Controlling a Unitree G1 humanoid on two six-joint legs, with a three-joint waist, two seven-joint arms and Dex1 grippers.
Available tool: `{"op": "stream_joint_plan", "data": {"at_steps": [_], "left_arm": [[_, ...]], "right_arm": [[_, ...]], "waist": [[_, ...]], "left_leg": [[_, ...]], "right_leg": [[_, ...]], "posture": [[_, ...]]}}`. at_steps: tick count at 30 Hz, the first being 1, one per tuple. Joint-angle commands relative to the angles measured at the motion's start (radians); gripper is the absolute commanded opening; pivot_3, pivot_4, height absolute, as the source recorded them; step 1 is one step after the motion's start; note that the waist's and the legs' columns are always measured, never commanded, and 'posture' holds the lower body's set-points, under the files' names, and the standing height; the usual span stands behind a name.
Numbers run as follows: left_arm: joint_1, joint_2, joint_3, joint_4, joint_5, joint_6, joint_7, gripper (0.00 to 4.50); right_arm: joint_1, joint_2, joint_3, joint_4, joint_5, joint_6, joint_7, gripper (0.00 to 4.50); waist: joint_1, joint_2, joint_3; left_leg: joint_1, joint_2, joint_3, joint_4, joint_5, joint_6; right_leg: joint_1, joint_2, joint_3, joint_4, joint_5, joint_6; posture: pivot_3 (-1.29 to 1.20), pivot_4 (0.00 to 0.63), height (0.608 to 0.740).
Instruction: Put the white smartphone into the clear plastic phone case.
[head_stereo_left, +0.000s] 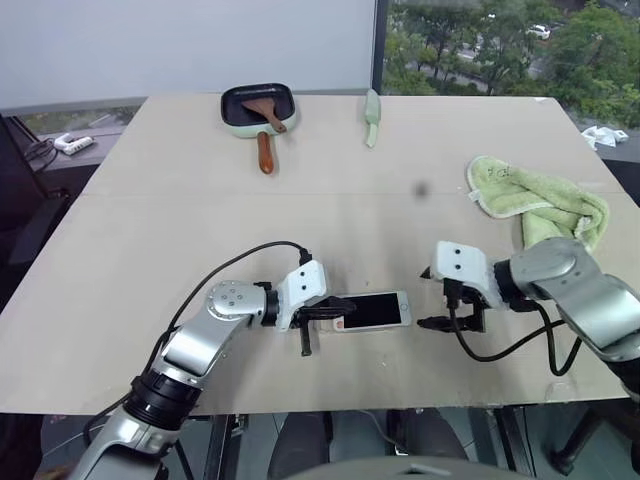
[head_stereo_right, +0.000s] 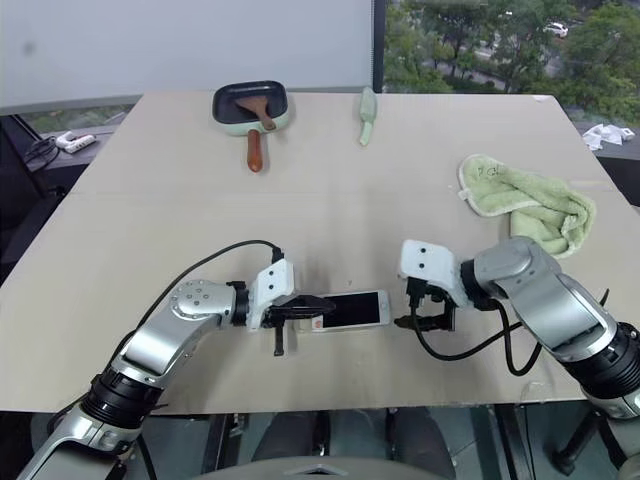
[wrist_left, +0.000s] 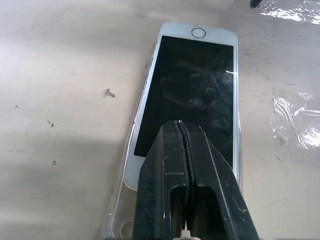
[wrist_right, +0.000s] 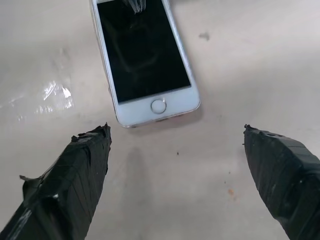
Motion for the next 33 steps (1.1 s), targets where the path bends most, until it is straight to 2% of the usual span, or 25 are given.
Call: {"op": "stream_joint_plan", "data": {"at_steps": [1,2,4,6,8,11,14,18,23,33], "left_arm": [[0.037,-0.012,0.031,-0.004,-0.021,0.03,0.017,0.0],[0.039,-0.016,0.058,-0.035,-0.047,0.038,0.02,0.0],[0.051,-0.006,0.104,-0.098,-0.095,0.061,0.02,0.0],[0.065,0.01,0.141,-0.143,-0.13,0.084,0.018,0.0],[0.084,0.025,0.198,-0.184,-0.177,0.11,0.02,0.0],[0.129,0.068,0.319,-0.247,-0.271,0.171,0.016,0.0],[0.199,0.122,0.414,-0.253,-0.31,0.21,0.011,0.0],[0.301,0.189,0.449,-0.21,-0.274,0.184,-0.015,0.0],[0.335,0.162,0.394,-0.134,-0.221,0.117,-0.012,0.0],[0.207,0.088,0.228,-0.085,-0.142,0.114,0.001,0.0]], "right_arm": [[0.032,0.017,-0.078,0.007,0.039,-0.052,-0.033,4.47],[0.044,0.014,-0.079,0.021,0.032,-0.075,-0.039,4.47],[0.062,0.024,-0.09,0.045,0.037,-0.114,-0.051,3.6],[0.071,0.025,-0.092,0.054,0.057,-0.121,-0.046,2.49],[0.076,0.015,-0.077,0.056,0.059,-0.138,-0.036,1.57],[0.072,0.016,-0.056,0.069,0.056,-0.152,-0.033,0.08],[0.064,0.012,-0.026,0.087,0.037,-0.169,-0.029,0.03],[0.052,-0.011,0.028,0.114,-0.016,-0.201,-0.025,0.03],[0.038,-0.022,0.075,0.138,-0.066,-0.221,-0.019,0.03],[-0.007,-0.024,0.115,0.092,-0.099,-0.18,-0.001,0.03]], "waist": [[0.0,0.0,0.0],[0.0,0.0,0.001],[-0.001,0.0,0.002],[-0.001,0.0,0.004],[-0.002,0.0,0.005],[-0.005,-0.001,0.007],[-0.013,-0.001,0.007],[-0.021,0.0,0.008],[-0.018,-0.001,0.011],[-0.01,-0.001,0.012]], "left_leg": [[0.0,0.0,0.0,0.0,0.0,0.0],[0.0,0.0,0.0,0.0,0.0,0.0],[-0.002,0.0,0.0,0.0,0.0,0.0],[-0.003,0.0,0.0,0.0,0.0,0.0],[-0.003,0.0,-0.001,0.0,0.0,0.0],[-0.003,0.0,-0.001,-0.002,0.0,0.0],[-0.003,0.0,-0.001,-0.004,0.0,0.0],[-0.003,0.0,0.0,-0.006,0.0,0.0],[-0.003,0.0,0.0,-0.006,0.0,0.0],[-0.004,0.0,0.003,-0.006,0.0,0.0]], "right_leg": [[0.0,0.0,0.0,0.0,0.0,0.0],[0.0,0.0,0.0,0.0,0.0,0.0],[-0.001,0.0,0.001,0.0,0.0,0.0],[-0.002,0.0,0.001,0.0,0.0,0.0],[-0.003,0.0,0.0,-0.001,0.0,0.0],[-0.004,0.0,0.0,-0.001,0.0,0.001],[-0.004,0.0,0.001,-0.002,0.001,0.002],[-0.005,0.0,0.001,-0.003,0.0,0.0],[-0.006,-0.001,0.0,-0.004,0.0,0.0],[-0.006,-0.001,0.0,-0.004,0.0,0.0]], "posture": [[0.0,0.15,0.74],[0.0,0.15,0.74],[0.0,0.15,0.74],[0.0,0.15,0.74],[0.0,0.15,0.74],[0.0,0.15,0.74],[0.0,0.15,0.74],[0.0,0.15,0.74],[0.0,0.15,0.74],[0.0,0.15,0.74]]}}
